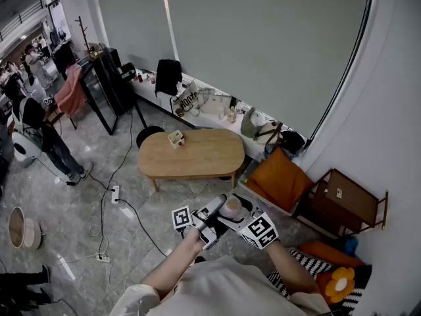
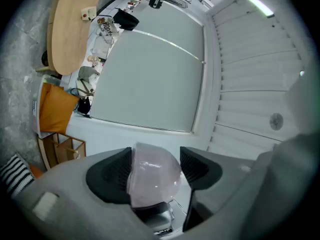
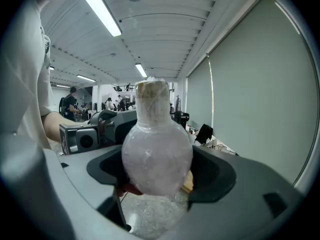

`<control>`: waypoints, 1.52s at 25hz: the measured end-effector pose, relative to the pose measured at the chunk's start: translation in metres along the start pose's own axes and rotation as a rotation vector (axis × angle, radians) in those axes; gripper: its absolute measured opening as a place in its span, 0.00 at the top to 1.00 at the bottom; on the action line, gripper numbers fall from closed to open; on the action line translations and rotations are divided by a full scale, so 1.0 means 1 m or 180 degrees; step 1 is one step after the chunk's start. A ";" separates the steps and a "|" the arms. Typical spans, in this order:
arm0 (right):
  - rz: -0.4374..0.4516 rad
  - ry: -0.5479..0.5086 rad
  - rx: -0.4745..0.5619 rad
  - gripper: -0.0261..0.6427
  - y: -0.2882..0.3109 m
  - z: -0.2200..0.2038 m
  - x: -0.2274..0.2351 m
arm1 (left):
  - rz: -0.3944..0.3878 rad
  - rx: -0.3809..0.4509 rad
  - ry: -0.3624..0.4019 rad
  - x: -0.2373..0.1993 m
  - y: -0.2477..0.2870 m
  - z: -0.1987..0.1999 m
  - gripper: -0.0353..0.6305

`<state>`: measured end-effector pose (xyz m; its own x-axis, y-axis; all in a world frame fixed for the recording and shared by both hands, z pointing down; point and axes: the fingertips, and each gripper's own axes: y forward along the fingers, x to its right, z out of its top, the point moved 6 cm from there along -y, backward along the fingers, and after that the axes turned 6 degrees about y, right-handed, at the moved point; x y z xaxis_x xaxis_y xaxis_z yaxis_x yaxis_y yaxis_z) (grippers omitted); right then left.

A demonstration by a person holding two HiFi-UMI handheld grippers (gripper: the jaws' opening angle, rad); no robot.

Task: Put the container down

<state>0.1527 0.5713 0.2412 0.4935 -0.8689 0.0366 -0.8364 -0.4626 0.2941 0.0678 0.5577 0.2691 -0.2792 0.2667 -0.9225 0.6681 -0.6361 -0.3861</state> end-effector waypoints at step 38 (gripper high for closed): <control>-0.0241 0.0145 -0.0161 0.38 0.073 0.003 -0.058 | 0.0032 -0.0197 -0.0269 0.008 -0.073 0.053 0.50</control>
<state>0.0626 0.5871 0.2582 0.5662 -0.8224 0.0556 -0.7837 -0.5162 0.3455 -0.0200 0.5677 0.2899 -0.3277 0.1967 -0.9241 0.7119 -0.5916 -0.3784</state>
